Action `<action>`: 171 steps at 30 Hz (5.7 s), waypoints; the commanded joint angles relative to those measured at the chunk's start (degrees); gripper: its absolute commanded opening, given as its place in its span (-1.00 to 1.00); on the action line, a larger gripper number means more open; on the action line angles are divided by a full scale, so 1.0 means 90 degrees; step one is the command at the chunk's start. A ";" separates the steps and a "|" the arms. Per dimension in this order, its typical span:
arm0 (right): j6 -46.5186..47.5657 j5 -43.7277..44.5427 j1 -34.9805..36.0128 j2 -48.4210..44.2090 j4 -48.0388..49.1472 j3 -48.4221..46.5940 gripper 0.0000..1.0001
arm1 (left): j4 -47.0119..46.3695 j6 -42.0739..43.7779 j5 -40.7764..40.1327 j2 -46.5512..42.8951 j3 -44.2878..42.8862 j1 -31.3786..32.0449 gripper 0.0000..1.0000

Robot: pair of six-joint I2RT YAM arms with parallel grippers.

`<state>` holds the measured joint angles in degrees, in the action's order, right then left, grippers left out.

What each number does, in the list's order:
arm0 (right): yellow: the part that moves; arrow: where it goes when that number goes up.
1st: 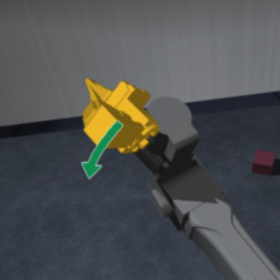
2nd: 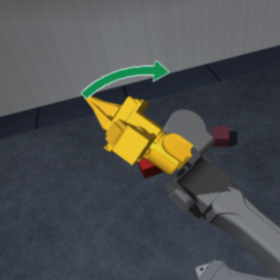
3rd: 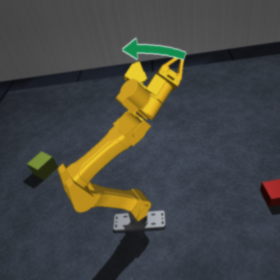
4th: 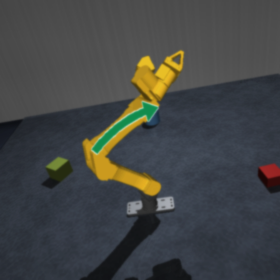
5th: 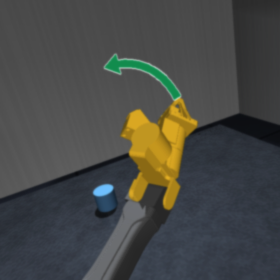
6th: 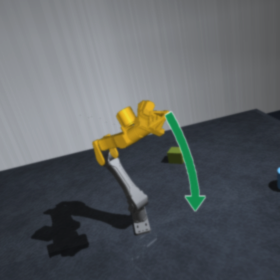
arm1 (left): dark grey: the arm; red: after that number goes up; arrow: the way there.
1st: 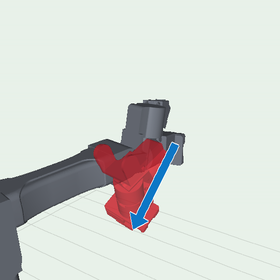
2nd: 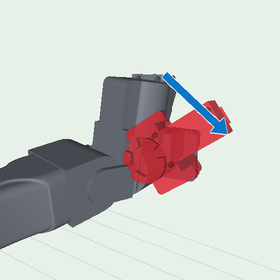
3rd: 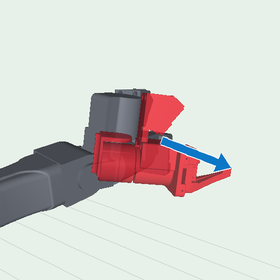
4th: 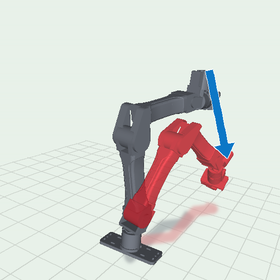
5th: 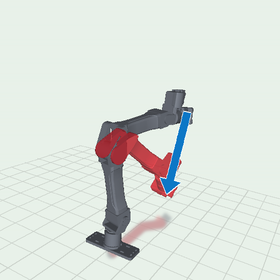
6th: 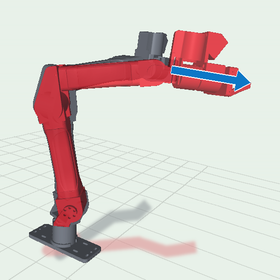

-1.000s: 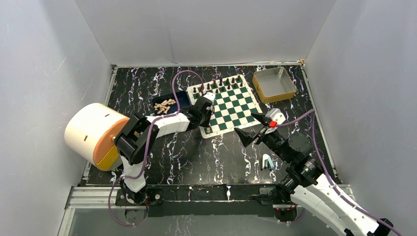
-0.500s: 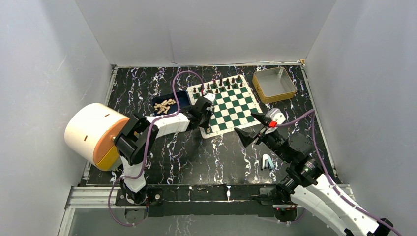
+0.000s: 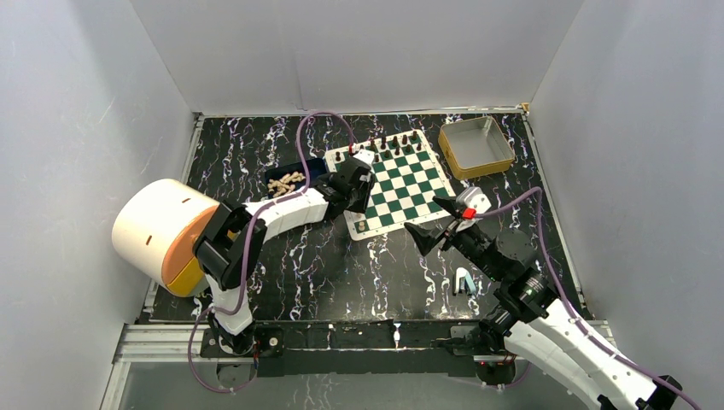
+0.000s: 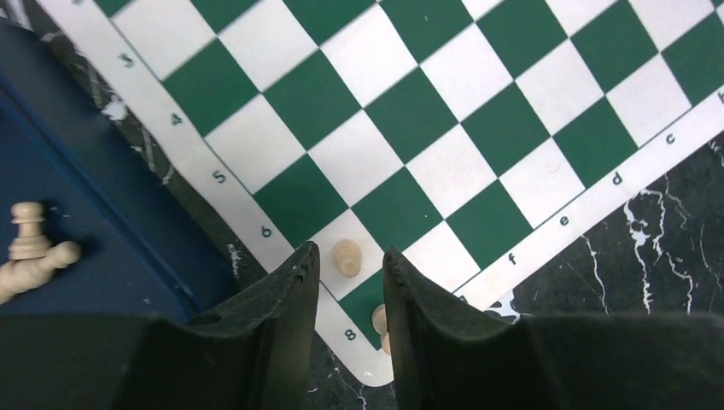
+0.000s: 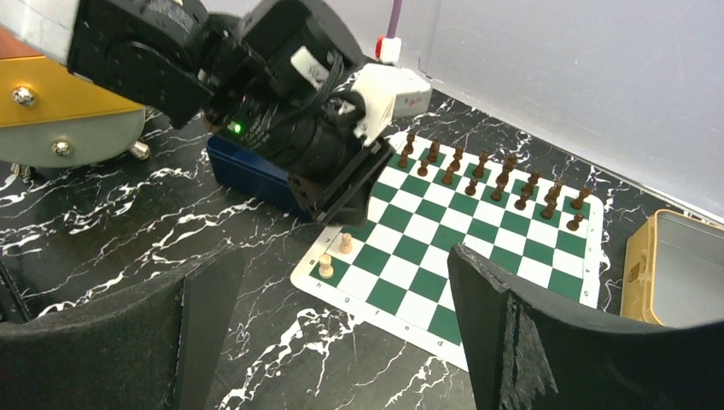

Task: Set up the chess pieces on the board
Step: Place the chess piece on the chessboard, then pick up the chess piece from the storage box, then place the chess piece on the chessboard.

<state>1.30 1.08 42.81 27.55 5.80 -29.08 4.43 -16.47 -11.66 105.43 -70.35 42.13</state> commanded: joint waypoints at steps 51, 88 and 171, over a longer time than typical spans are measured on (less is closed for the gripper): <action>-0.0154 -0.0199 -0.0007 0.0410 0.0302 -0.0419 0.97 | 0.0901 -0.2280 -0.1030 0.0652 -0.0395 -0.2019 -0.48; -0.0154 -0.0243 -0.0004 0.0436 0.0411 -0.0354 0.97 | 0.2179 0.2279 -0.0446 0.0773 -0.1225 -0.2646 -0.30; -0.3767 -0.3544 -0.0555 0.6798 -0.2235 -0.5081 -0.13 | -0.1439 0.2143 0.6057 -0.3844 0.2512 -0.1600 -0.85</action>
<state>-32.32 -27.42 37.93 88.49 -15.51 -71.59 -7.27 1.76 41.85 72.31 -48.18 27.53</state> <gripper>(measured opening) 0.473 0.159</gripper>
